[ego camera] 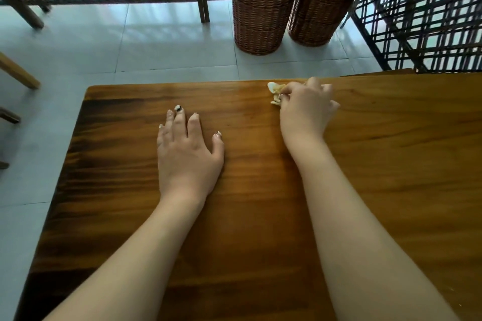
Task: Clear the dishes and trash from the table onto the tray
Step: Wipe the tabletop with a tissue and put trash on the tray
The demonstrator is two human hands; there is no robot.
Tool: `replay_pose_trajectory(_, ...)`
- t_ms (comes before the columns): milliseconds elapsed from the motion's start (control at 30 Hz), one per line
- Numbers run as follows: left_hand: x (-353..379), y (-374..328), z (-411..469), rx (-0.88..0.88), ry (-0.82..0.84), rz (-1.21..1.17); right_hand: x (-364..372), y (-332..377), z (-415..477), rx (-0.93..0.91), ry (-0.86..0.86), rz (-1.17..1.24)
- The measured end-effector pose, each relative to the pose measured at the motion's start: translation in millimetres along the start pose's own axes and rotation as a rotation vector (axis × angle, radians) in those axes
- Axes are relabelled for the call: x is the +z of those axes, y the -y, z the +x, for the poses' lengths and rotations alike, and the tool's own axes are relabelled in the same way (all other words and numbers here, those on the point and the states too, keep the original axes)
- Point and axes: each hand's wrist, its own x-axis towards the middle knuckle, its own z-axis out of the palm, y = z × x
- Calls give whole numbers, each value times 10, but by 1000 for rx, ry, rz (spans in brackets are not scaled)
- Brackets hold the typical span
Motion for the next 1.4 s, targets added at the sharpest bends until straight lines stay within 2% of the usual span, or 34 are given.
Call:
replay_pose_trajectory(233,16,15,20,0,12,2,53,228,-404,-200,95,69)
replay_pose_trajectory(333,-36,28,9,-8,14,-109,-59,84,-598,-142,96,158)
replay_pose_trajectory(500,-195,66,25,-59,30,-422,-291,-193,-987,10,79,397)
replay_pose_trajectory(667,-470,167,-129,-50,100,-456,-454,-351,-1384,47,101,516)
replay_pose_trajectory(867,-781,202,-764,22,78,-515,-701,-287,-1725,14,157,589)
replay_pose_trajectory(1133,-1356,204,-1757,-70,73,-731,-1286,-111,-2355,-10,219,558)
replay_pose_trajectory(1267,-1665,389,-2238,-97,134,-856,-1539,8,-2797,-8,214,536)
replay_pose_trajectory(1400,-1940,670,-2630,-181,119,-960,-1717,175,-3185,26,241,506)
